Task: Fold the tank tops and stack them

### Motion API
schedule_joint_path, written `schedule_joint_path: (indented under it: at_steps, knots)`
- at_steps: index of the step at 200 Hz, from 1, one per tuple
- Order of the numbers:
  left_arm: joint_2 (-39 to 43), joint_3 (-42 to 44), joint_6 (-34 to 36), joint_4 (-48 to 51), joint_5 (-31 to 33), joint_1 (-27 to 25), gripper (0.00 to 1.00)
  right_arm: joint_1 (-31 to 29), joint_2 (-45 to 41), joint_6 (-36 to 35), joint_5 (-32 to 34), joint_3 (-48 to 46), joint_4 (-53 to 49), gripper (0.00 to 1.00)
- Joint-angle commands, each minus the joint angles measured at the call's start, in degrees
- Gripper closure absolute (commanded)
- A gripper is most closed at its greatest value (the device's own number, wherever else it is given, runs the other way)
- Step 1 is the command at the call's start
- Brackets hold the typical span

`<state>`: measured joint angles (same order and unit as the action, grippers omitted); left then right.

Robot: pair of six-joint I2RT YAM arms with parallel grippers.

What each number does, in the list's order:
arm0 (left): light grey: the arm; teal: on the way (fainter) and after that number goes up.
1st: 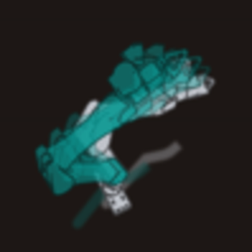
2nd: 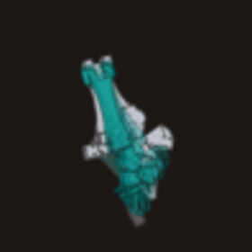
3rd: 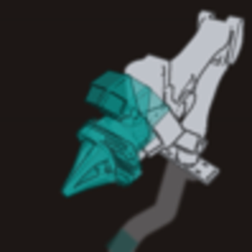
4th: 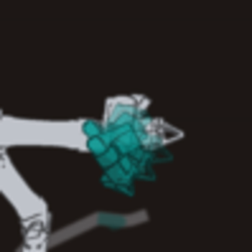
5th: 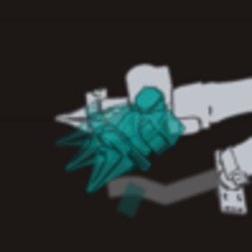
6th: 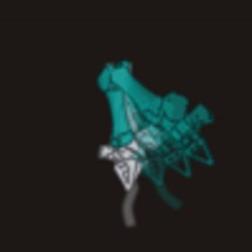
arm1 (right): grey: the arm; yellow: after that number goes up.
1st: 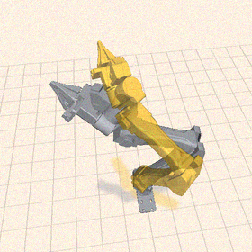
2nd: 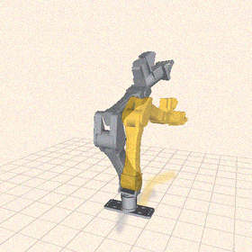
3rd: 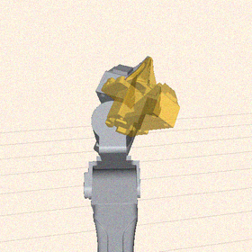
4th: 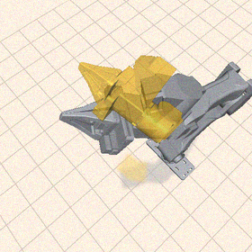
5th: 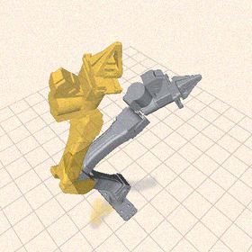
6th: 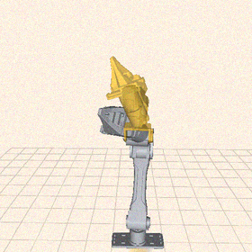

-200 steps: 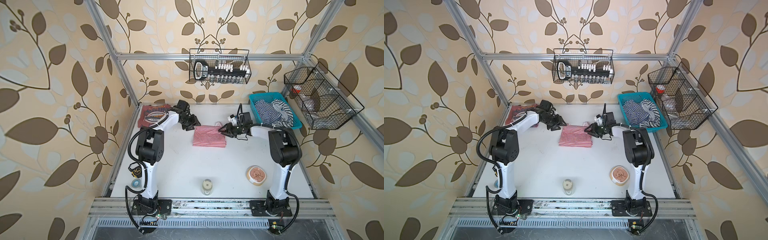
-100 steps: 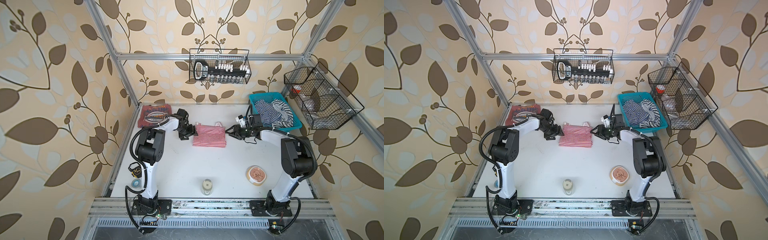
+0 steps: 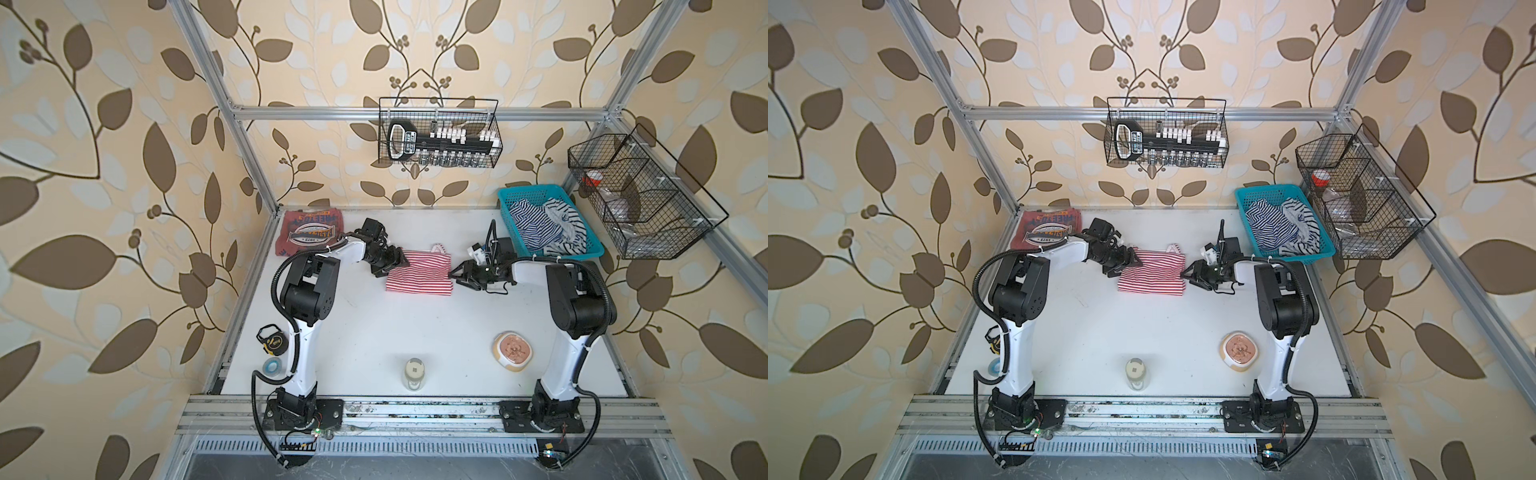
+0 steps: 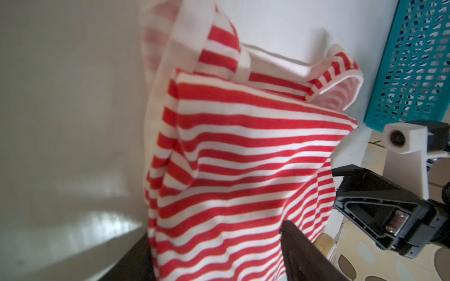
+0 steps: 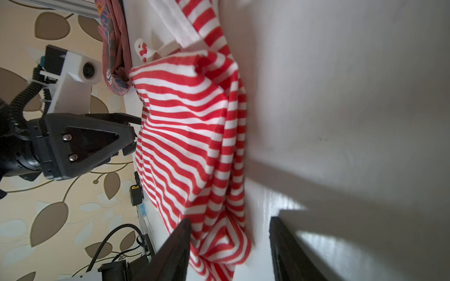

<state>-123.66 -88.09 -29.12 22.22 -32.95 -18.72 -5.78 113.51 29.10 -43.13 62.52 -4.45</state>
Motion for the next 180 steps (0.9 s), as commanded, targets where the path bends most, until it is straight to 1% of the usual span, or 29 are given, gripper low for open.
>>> schedule_joint_path:
  at_steps: [1, 13, 30, 47, 61, 84, 100, 114, 126, 149, 180]
  knots:
    - [-5.7, 2.3, -1.1, 5.5, 4.3, -1.5, 0.32, -1.0, 3.2, 0.1, 1.5, 1.2, 0.1, 0.47]
    - [-6.2, 2.7, -1.7, 6.1, 5.8, -1.7, 0.38, -1.2, 3.7, 0.4, 1.3, 1.3, 0.6, 0.47]
    - [-7.2, 3.0, -2.9, 7.3, 8.6, -2.4, 0.51, -1.3, 4.0, 0.8, 1.1, 1.1, 1.3, 0.47]
    - [-8.4, 2.2, -3.7, 8.9, 11.2, -3.3, 0.57, -1.2, 3.9, 0.9, 1.0, 0.6, 1.8, 0.47]
    - [-9.2, 1.8, -4.3, 8.9, 11.4, -4.0, 0.63, -1.2, 4.0, 1.0, 0.8, 0.3, 2.4, 0.47]
    - [-9.8, 1.3, -5.2, 8.3, 11.3, -4.7, 0.82, -1.3, 4.8, 1.6, 0.4, 0.2, 3.3, 0.47]
    - [-10.1, 1.0, -5.4, 8.1, 10.6, -4.8, 1.00, -1.3, 5.3, 2.1, -0.1, 0.1, 4.2, 0.47]
    - [-10.1, 0.3, -4.9, 8.9, 10.8, -4.7, 1.00, -1.4, 5.2, 2.3, -0.4, -0.1, 4.5, 0.47]
    - [-9.5, -0.9, -4.0, 10.5, 12.5, -4.7, 1.00, -1.0, 4.4, 2.4, 0.0, -0.8, 4.9, 0.47]
    - [-7.7, -4.9, -1.1, 16.0, 18.3, -3.9, 1.00, 0.8, 0.4, 3.2, 0.7, -4.1, 6.1, 0.47]
    - [-6.7, -15.0, 3.8, 24.7, 26.0, -1.5, 1.00, 3.0, -8.0, 3.0, 2.7, -9.2, 5.5, 0.47]
